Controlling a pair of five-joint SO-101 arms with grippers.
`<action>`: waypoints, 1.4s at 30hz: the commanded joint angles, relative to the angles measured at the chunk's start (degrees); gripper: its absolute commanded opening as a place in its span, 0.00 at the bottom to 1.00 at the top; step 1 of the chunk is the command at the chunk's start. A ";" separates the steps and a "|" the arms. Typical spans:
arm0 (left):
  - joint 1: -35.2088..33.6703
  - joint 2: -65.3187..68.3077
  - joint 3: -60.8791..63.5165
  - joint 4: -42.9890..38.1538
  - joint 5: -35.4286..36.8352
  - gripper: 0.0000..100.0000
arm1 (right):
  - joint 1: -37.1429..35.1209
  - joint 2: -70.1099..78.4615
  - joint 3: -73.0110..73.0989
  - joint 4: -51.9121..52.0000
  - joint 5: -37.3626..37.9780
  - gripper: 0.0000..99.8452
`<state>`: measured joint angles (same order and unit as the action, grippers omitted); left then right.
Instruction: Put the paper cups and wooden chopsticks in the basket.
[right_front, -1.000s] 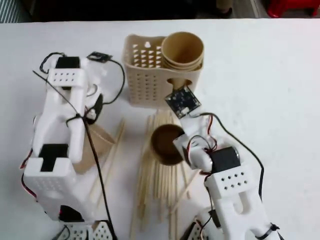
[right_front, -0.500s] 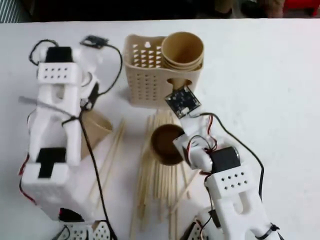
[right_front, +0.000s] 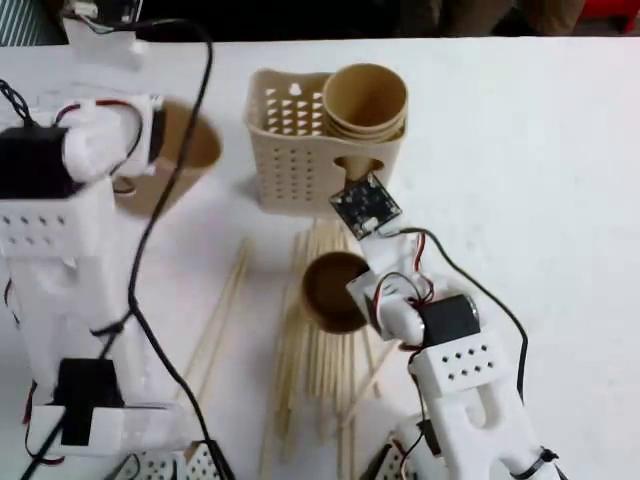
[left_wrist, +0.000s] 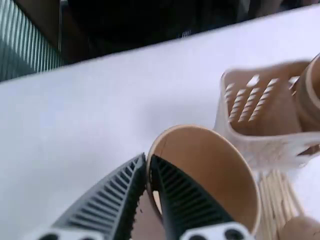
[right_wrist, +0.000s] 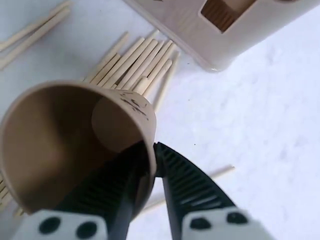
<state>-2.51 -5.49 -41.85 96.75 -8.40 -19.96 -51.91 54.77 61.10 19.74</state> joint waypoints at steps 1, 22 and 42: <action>6.02 -2.59 -4.31 -7.82 3.96 0.02 | 0.57 -1.27 0.79 -0.92 0.53 0.02; 26.24 -2.42 22.86 -57.05 11.52 0.02 | 0.57 -1.27 5.19 -5.05 7.38 0.02; 16.22 -2.68 25.76 -49.76 14.86 0.18 | 0.57 -1.27 5.27 -5.23 7.47 0.02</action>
<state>17.27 -5.49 -10.99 43.21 5.67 -19.87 -52.18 60.31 56.88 26.59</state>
